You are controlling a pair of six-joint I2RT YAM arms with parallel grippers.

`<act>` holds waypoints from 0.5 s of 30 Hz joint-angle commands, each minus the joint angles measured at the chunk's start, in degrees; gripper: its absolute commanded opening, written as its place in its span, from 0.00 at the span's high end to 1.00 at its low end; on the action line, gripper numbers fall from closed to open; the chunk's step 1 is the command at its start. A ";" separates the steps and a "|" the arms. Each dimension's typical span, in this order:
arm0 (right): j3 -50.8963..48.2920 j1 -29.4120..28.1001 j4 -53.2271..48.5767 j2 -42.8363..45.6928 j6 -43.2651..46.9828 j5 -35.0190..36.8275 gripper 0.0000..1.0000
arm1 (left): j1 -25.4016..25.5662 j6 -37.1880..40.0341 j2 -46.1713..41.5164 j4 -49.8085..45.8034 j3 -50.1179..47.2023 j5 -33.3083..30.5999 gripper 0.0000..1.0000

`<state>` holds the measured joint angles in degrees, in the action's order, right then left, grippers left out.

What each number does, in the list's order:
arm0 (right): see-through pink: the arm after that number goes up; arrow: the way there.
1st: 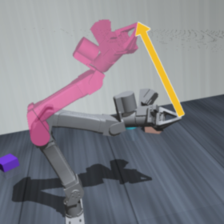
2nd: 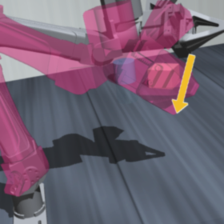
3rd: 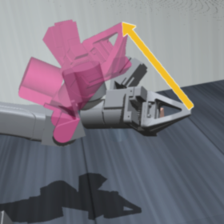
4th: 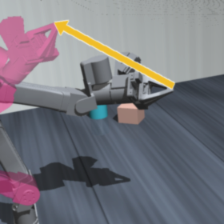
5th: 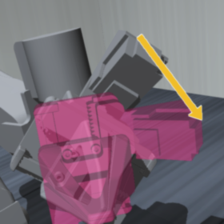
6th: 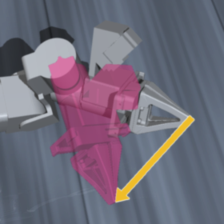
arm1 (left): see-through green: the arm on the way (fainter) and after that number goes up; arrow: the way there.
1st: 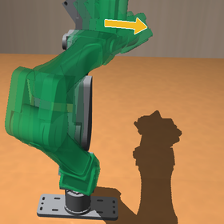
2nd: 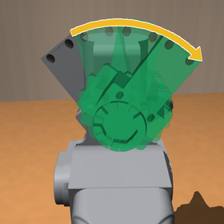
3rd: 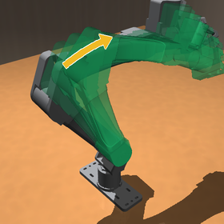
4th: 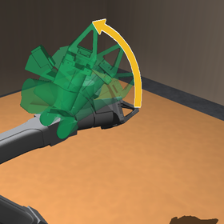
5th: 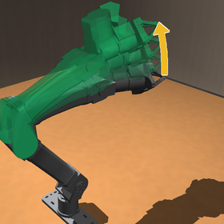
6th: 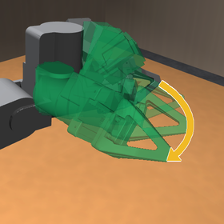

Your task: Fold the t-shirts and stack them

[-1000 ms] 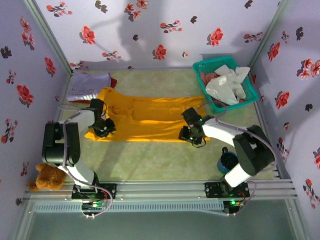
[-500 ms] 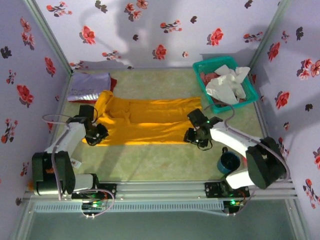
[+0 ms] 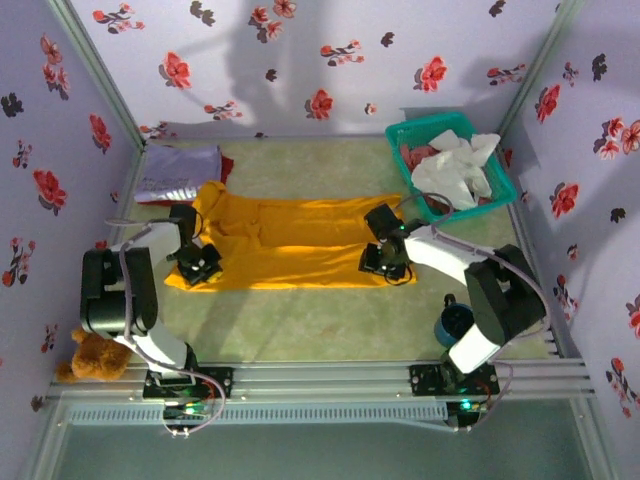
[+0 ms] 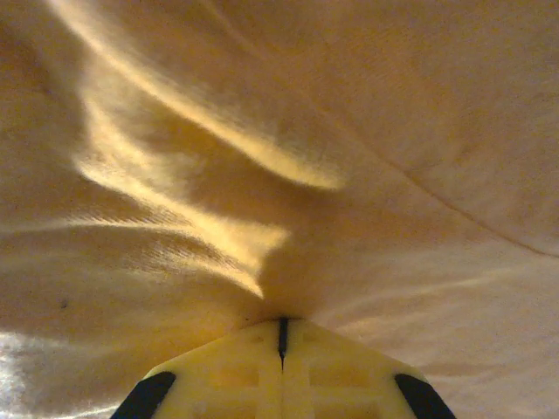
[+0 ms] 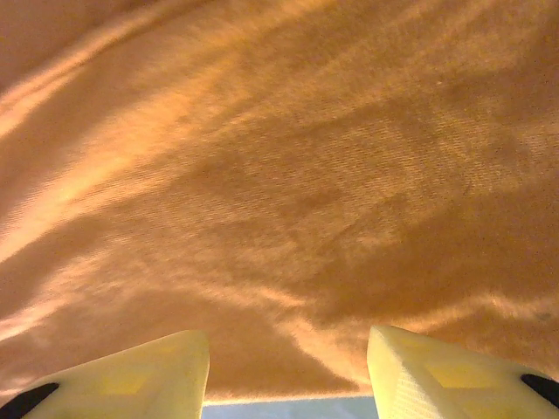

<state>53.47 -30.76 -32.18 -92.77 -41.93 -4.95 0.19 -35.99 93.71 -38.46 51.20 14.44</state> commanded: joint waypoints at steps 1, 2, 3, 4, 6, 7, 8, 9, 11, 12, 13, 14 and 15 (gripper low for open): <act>-2.13 0.48 0.37 -0.70 0.89 -0.07 0.48 | -0.34 1.06 2.42 0.33 0.35 3.39 0.95; -2.85 0.49 0.20 -0.59 0.89 0.10 0.48 | -0.48 0.78 2.66 -0.48 0.30 2.61 0.95; -3.53 0.43 0.07 -0.45 0.74 0.20 0.48 | -0.60 0.30 2.86 -1.24 0.12 1.86 0.95; -4.35 0.44 -0.02 -0.17 0.59 0.20 0.48 | -1.02 -0.31 2.88 -1.27 -0.72 1.90 0.96; -6.53 0.44 -0.14 0.92 -0.81 0.08 0.48 | -1.14 -1.13 2.09 -1.27 -2.59 0.81 0.96; -7.97 0.47 0.53 1.75 -1.79 -0.63 0.48 | -1.26 -1.78 1.32 -0.79 -3.83 0.81 0.96; -9.33 0.44 1.07 2.40 -2.59 -1.18 0.48 | -1.37 -2.58 0.49 -0.01 -5.15 1.00 0.96; -10.65 0.44 1.41 2.98 -3.18 -1.62 0.48 | -1.58 -3.36 -0.43 0.66 -6.56 1.12 0.96; -12.66 0.51 0.38 4.11 -3.50 -0.85 0.48 | -1.93 -4.56 -2.01 1.43 -8.54 1.17 0.97; -13.60 0.43 -0.39 4.97 -3.66 -0.31 0.48 | -2.11 -5.15 -2.78 1.61 -9.30 1.37 0.97; -14.74 0.41 -1.19 6.13 -4.10 -0.07 0.48 | -2.22 -5.72 -3.67 1.88 -10.26 1.60 0.97; -15.86 0.37 -1.57 7.47 -4.64 -0.14 0.48 | -2.20 -6.21 -4.47 1.89 -11.02 1.73 0.97; -17.17 0.36 -1.96 9.27 -5.35 -0.15 0.48 | -2.22 -6.53 -5.49 1.83 -11.90 1.63 0.97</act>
<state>41.58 -30.63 -26.52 -84.47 -44.25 -5.41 -1.61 -39.88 88.18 -32.32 43.72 18.24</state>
